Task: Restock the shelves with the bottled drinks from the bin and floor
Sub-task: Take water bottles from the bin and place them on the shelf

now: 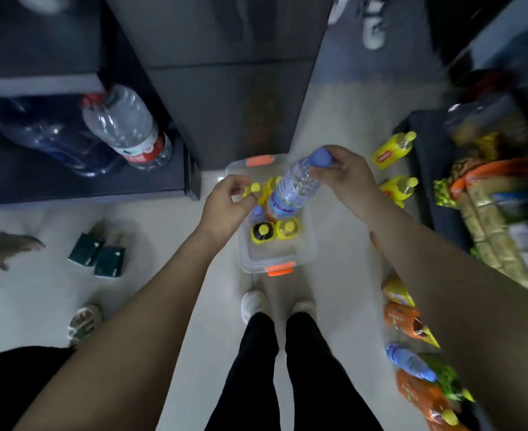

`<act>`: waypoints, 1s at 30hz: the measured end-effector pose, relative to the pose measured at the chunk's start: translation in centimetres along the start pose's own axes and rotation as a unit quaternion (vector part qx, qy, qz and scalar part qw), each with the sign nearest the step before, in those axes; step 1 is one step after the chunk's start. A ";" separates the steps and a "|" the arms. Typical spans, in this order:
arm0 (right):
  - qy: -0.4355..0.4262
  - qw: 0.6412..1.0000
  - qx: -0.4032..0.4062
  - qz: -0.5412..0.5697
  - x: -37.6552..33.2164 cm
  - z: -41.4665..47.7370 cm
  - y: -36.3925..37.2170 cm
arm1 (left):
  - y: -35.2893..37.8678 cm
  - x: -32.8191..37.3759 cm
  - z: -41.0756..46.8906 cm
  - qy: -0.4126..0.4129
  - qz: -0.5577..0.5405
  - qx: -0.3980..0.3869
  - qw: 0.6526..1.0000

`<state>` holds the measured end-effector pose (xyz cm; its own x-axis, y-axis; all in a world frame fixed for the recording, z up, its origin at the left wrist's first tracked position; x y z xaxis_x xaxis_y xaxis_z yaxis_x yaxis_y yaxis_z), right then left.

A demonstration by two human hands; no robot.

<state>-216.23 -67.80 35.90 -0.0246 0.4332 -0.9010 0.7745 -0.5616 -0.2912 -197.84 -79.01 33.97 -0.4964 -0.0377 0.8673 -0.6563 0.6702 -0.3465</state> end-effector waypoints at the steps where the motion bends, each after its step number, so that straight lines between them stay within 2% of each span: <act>1: -0.008 1.000 0.008 0.010 -2.1 -0.6 -1.3 | -0.1 2.5 -0.4 0.014 -0.003 -0.003 1.000; 8: -0.079 0.989 0.109 0.060 -15.9 -7.1 -11.9 | 0.8 19.0 -4.9 0.115 -0.052 -0.050 0.991; 15: -0.172 0.962 0.210 0.031 -25.6 -17.2 -22.3 | 4.1 30.5 -12.4 0.201 -0.073 -0.106 0.971; 24: -0.209 0.906 0.367 0.029 -32.4 -32.7 -36.1 | 11.7 45.0 -25.2 0.312 -0.071 -0.200 0.926; 30: -0.217 0.866 0.451 0.013 -35.1 -42.1 -43.1 | 18.0 52.2 -32.3 0.336 -0.106 -0.304 0.885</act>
<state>-222.12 -29.14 93.63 -0.4004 0.2162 -0.8905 -0.0248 -0.9740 -0.2253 -217.17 -45.00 84.54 0.1859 0.1027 0.9772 -0.1649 0.9837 -0.0720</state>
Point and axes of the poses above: each hand's wrist, its own z-axis towards the middle knuckle, its own y-axis out of the palm, x = y × z, the point moved 6 cm from there along z, towards the middle knuckle
